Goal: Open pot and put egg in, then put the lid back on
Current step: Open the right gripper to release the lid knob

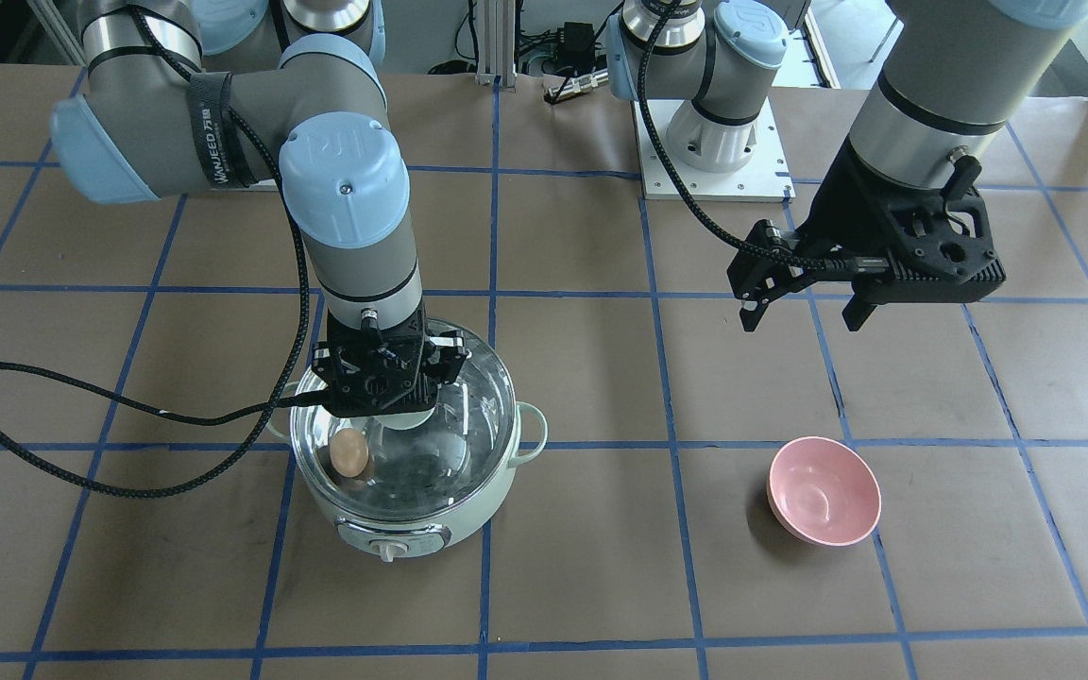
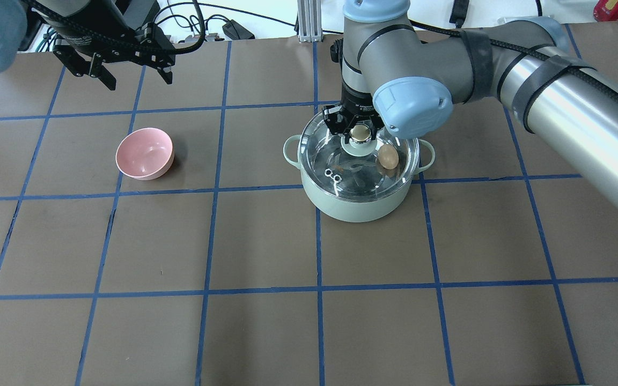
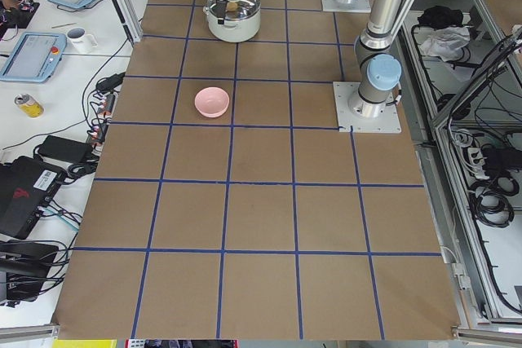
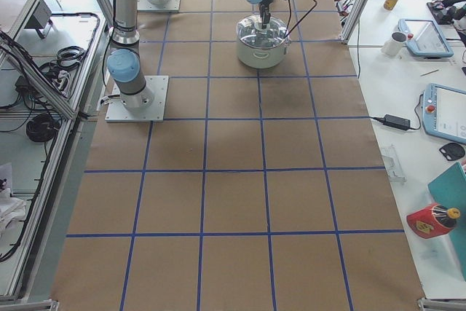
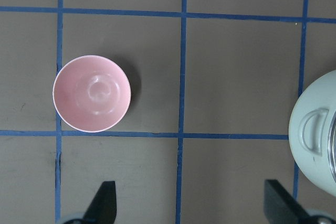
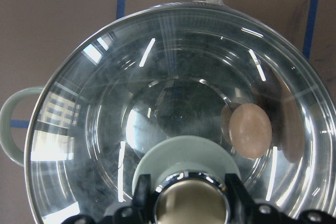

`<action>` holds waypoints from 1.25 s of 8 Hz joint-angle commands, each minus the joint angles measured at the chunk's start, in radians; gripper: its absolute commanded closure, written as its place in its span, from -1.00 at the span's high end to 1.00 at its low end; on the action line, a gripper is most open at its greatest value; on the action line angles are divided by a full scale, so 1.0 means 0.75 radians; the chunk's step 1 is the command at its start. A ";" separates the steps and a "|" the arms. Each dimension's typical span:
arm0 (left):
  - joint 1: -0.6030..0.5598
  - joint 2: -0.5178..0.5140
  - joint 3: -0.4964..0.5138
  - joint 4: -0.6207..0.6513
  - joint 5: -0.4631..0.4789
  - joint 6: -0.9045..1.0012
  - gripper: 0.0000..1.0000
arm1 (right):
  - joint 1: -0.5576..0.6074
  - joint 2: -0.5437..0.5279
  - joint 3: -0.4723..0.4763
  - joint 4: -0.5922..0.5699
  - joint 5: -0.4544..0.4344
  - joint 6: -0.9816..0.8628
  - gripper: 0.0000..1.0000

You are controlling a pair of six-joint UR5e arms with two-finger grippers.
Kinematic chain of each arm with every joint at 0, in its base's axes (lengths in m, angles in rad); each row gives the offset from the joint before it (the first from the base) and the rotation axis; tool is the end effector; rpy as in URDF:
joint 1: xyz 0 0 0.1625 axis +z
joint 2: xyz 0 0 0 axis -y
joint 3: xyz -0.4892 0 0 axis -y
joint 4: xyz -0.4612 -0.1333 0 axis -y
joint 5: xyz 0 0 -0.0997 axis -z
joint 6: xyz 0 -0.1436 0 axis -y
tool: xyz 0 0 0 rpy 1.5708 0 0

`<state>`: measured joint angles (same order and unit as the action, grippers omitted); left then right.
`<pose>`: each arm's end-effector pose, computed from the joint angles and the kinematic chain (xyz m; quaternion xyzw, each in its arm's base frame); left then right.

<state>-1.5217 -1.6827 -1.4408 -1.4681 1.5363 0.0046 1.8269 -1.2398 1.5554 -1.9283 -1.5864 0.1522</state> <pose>-0.1071 -0.6380 0.5265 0.0212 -0.9978 0.0608 0.0156 0.3049 -0.6469 0.3427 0.0518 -0.9984 0.0221 0.0034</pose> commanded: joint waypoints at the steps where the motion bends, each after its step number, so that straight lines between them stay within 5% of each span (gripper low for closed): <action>1: 0.000 0.000 0.001 0.000 0.001 0.002 1.00 | 0.000 0.000 0.000 -0.004 -0.002 -0.002 0.17; 2: 0.000 0.000 0.001 0.000 0.001 0.000 1.00 | 0.000 -0.002 0.000 -0.004 -0.010 -0.011 0.99; 5: 0.000 0.000 0.001 0.000 0.001 0.002 1.00 | -0.012 -0.065 0.000 0.016 -0.006 0.004 1.00; 10: 0.002 -0.002 -0.001 0.000 0.001 0.002 1.00 | -0.234 -0.285 -0.008 0.333 -0.016 -0.051 1.00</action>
<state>-1.5196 -1.6828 -1.4405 -1.4680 1.5371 0.0061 1.7326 -1.3891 1.5530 -1.7756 -1.5925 0.1494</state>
